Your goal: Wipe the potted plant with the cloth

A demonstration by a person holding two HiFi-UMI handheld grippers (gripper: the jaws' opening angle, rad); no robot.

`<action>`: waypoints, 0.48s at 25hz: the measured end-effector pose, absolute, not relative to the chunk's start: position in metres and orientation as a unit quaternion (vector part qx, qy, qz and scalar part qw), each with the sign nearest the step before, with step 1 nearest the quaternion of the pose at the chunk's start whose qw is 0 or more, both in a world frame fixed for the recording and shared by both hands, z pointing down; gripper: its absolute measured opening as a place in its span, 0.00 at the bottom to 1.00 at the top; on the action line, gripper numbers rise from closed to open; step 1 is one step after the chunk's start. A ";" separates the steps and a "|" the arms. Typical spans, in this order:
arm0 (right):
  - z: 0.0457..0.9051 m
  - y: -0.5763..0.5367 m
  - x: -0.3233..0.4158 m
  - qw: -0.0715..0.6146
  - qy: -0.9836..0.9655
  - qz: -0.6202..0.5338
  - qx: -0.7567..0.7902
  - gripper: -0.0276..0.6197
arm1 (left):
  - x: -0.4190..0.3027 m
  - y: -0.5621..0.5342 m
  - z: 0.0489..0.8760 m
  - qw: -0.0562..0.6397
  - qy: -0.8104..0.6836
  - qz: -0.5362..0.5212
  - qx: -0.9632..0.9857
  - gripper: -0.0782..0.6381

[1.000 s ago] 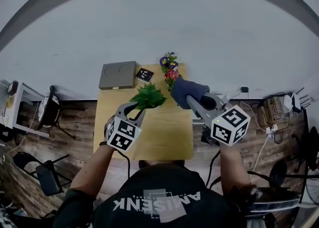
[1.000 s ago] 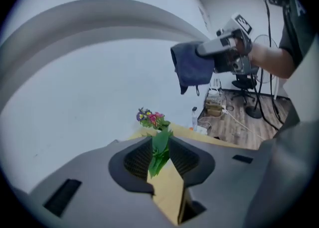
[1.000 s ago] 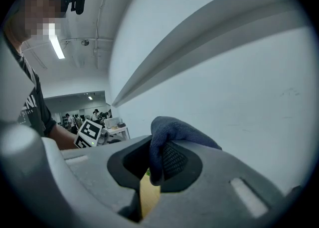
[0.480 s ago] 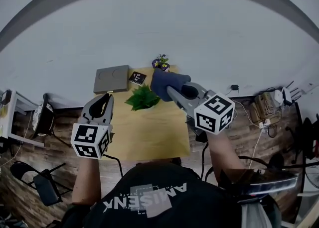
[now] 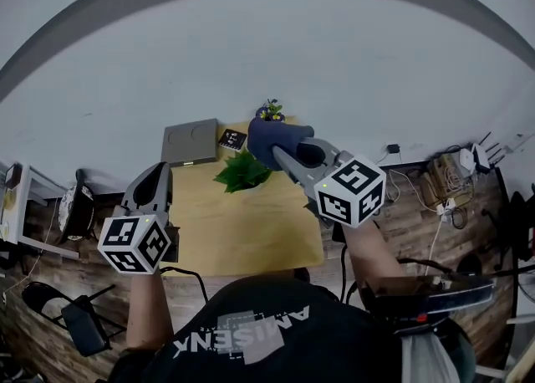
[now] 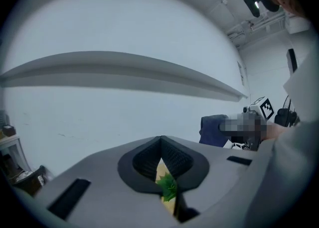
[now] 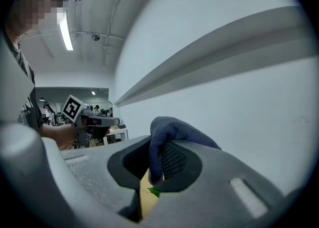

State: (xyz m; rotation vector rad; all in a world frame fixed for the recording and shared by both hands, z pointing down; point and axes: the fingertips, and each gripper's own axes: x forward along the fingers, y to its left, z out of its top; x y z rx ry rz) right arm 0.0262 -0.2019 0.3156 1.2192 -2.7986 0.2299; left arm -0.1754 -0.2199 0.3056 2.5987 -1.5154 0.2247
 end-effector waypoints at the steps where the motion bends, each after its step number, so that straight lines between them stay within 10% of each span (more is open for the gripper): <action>1: 0.316 -0.202 0.025 0.040 -0.913 0.076 0.398 0.09 | -0.176 -0.220 0.306 0.063 -0.502 0.075 0.859 0.11; 12: 0.318 -0.205 0.021 0.053 -0.914 0.068 0.397 0.09 | -0.170 -0.229 0.310 0.065 -0.507 0.098 0.854 0.11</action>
